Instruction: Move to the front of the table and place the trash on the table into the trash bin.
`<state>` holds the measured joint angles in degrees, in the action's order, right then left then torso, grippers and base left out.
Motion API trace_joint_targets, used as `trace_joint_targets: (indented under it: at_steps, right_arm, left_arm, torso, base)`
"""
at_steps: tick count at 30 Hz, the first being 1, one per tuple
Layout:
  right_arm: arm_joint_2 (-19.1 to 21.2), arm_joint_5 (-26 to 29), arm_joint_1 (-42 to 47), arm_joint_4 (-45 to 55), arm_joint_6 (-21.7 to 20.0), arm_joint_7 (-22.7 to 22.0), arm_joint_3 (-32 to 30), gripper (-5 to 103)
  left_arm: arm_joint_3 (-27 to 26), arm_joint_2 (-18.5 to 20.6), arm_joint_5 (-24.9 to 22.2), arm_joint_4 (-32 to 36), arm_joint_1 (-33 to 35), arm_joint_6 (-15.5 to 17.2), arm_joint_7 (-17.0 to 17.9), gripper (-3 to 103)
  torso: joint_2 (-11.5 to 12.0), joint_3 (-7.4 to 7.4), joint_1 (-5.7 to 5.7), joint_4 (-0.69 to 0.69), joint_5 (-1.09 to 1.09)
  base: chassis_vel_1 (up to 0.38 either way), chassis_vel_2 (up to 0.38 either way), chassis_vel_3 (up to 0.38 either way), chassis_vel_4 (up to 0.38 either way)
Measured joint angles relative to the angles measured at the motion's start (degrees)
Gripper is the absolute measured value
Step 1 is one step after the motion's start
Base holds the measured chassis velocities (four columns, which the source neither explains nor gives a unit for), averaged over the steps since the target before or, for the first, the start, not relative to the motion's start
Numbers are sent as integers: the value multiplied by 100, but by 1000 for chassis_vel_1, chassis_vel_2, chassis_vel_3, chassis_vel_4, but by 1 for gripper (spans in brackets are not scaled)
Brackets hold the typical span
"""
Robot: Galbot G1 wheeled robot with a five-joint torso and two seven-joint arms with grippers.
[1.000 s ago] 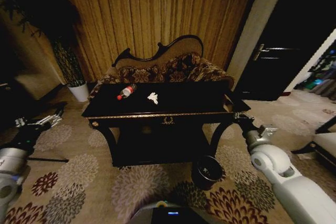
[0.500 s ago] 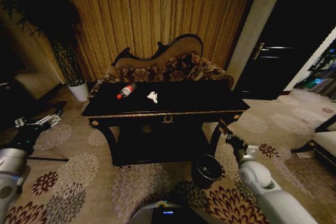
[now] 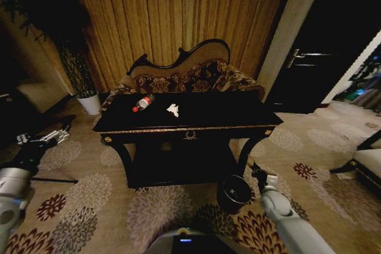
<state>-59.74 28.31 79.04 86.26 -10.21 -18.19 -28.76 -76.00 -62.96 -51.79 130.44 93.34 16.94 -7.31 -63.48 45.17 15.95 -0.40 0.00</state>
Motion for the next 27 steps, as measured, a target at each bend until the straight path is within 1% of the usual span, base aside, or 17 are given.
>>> trace_joint_targets:
  at_steps: [4,11,17,18,19,21,22,26,27]
  right_arm:
    - [-50,-118,48,-255,46,193,-41,0]
    - [-148,-206,-5,-342,149,277,-58,0]
    - [-156,-328,53,-303,164,427,-109,0]
    - [-155,-335,67,-283,164,444,-120,5]
    - [-155,-335,67,-283,164,444,-120,5]
    - [-151,-360,108,-212,164,472,-146,16]
    - [-151,-360,108,-212,164,472,-146,16]
    - [-157,-419,125,-186,165,475,-164,37]
    - [-157,-419,125,-186,165,475,-164,37]
  left_arm:
    - [7,6,3,6,-35,-1,0,100]
    - [33,-28,35,79,-12,-1,-2,100]
    - [-39,-13,22,93,17,-1,-32,100]
    - [-50,-12,21,92,20,-1,-46,100]
    - [-50,-12,21,92,20,-1,-46,100]
    - [-65,-17,16,94,33,-1,-67,100]
    - [-65,-17,16,94,33,-1,-67,100]
    - [-61,-34,17,104,32,-6,-77,100]
    - [-61,-34,17,104,32,-6,-77,100]
  torso:
    - [0,0,0,-2,0]
    - [0,0,0,1,-1]
    - [0,0,0,-1,0]
    - [0,0,0,-1,0]
    - [0,0,0,-1,0]
    - [0,0,0,0,-1]
    - [0,0,0,0,-1]
    - [0,0,0,-1,0]
    - [0,0,0,-1,0]
  base:
    - [0,0,0,0]
    - [0,0,0,0]
    - [0,0,0,0]
    - [0,0,0,0]
    - [0,0,0,0]
    - [0,0,0,0]
    - [0,0,0,0]
    - [0,0,0,0]
    - [0,0,0,0]
